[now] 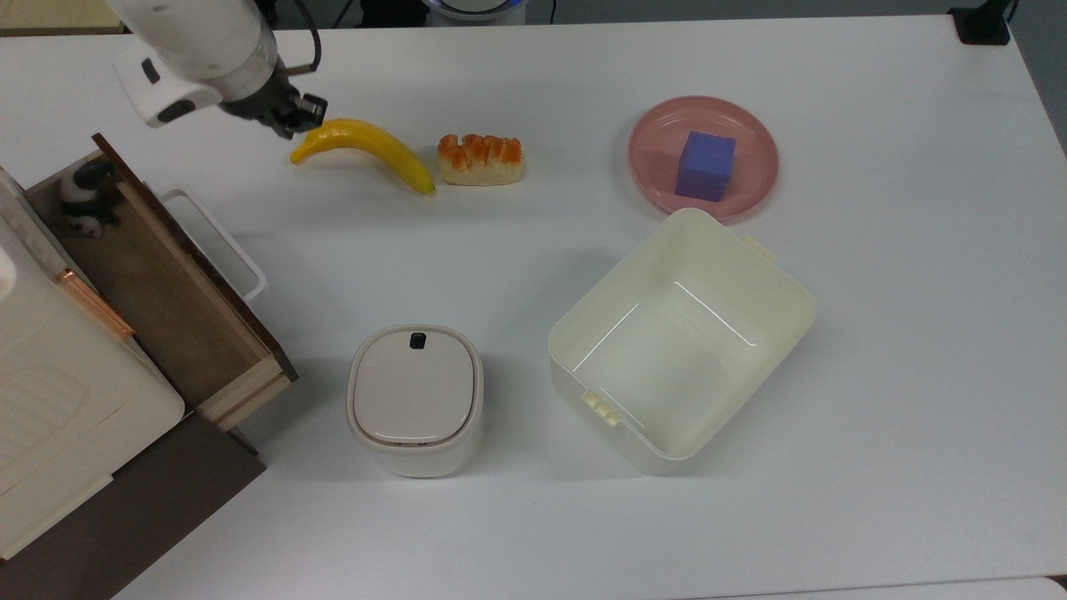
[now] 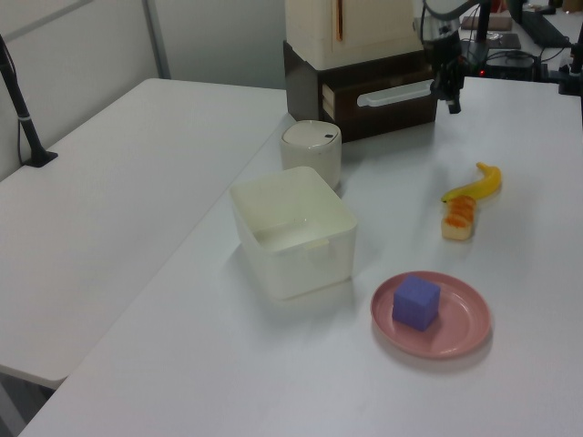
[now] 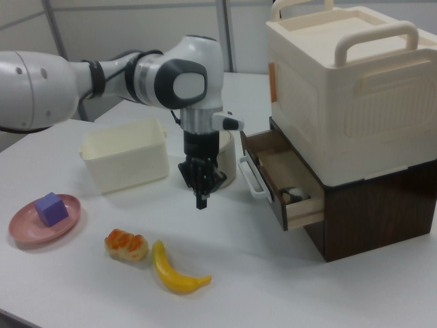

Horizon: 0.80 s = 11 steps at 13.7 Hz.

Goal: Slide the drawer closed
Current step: 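Move the gripper down toward the open drawer's front face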

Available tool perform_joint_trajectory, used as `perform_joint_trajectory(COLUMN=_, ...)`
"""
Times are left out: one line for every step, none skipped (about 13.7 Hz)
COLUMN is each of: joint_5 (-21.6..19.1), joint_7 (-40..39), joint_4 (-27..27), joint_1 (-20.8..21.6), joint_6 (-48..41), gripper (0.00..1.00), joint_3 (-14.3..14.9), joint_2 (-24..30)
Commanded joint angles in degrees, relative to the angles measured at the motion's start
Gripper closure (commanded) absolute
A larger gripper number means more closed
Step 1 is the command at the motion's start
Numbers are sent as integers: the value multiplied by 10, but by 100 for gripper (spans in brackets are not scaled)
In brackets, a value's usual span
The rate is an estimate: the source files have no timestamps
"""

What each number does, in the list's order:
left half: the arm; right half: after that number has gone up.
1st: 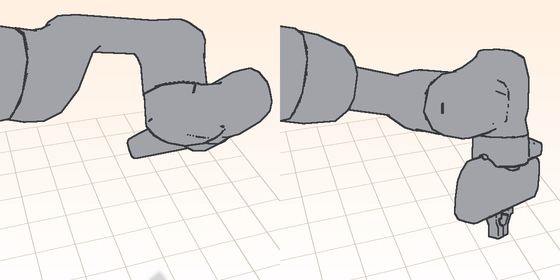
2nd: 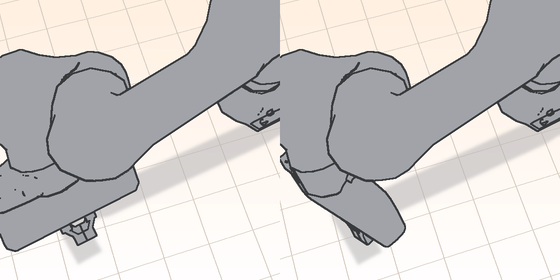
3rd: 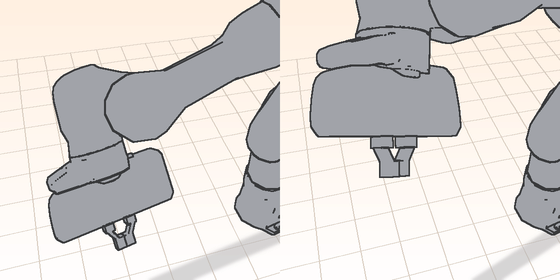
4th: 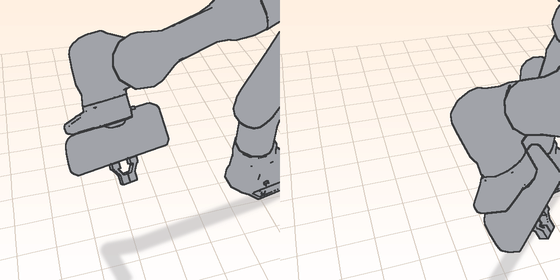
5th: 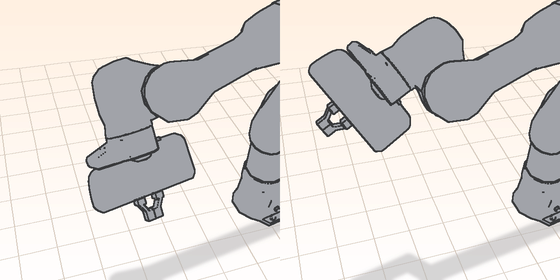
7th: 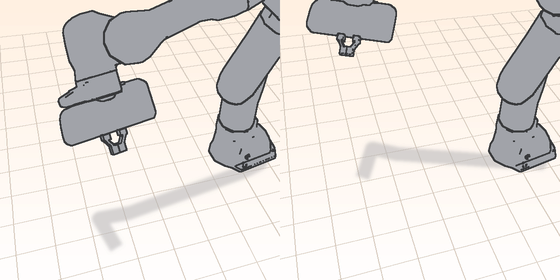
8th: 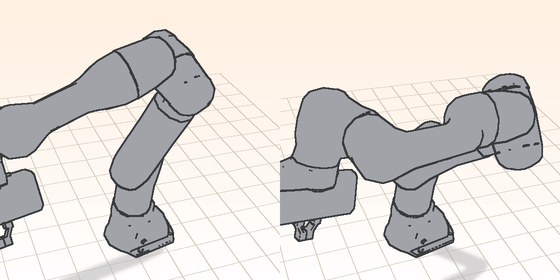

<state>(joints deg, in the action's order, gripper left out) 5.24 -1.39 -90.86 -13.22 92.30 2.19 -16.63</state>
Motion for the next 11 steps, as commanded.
perform_joint_trajectory(joint_5=-2, joint_7=43, joint_4=-1, joint_1=-1, joint_6=69, gripper=100, joint_3=2, joint_2=-19)
perform_joint_trajectory(joint_5=-2, joint_7=72, joint_4=-1, joint_1=-1, joint_6=97, gripper=100, joint_3=2, joint_2=-27)
perform_joint_trajectory(joint_5=-2, joint_7=97, joint_4=-2, joint_1=-1, joint_6=122, gripper=100, joint_3=2, joint_2=-32)
perform_joint_trajectory(joint_5=-2, joint_7=114, joint_4=-2, joint_1=-1, joint_6=141, gripper=100, joint_3=2, joint_2=-35)
perform_joint_trajectory(joint_5=-2, joint_7=122, joint_4=-2, joint_1=-4, joint_6=160, gripper=100, joint_3=2, joint_2=-42)
perform_joint_trajectory(joint_5=-2, joint_7=128, joint_4=-1, joint_1=-7, joint_6=172, gripper=100, joint_3=2, joint_2=-46)
perform_joint_trajectory(joint_5=-2, joint_7=151, joint_4=-2, joint_1=-12, joint_6=191, gripper=100, joint_3=2, joint_2=-47)
perform_joint_trajectory(joint_5=-2, joint_7=171, joint_4=-2, joint_1=-15, joint_6=201, gripper=100, joint_3=2, joint_2=-48)
perform_joint_trajectory(joint_5=-3, joint_7=190, joint_4=-2, joint_1=-20, joint_6=217, gripper=100, joint_3=2, joint_2=-48)
perform_joint_trajectory(joint_5=-5, joint_7=210, joint_4=-1, joint_1=-26, joint_6=233, gripper=100, joint_3=2, joint_2=-49)
perform_joint_trajectory(joint_5=-5, joint_7=232, joint_4=-1, joint_1=-29, joint_6=250, gripper=100, joint_3=2, joint_2=-53)
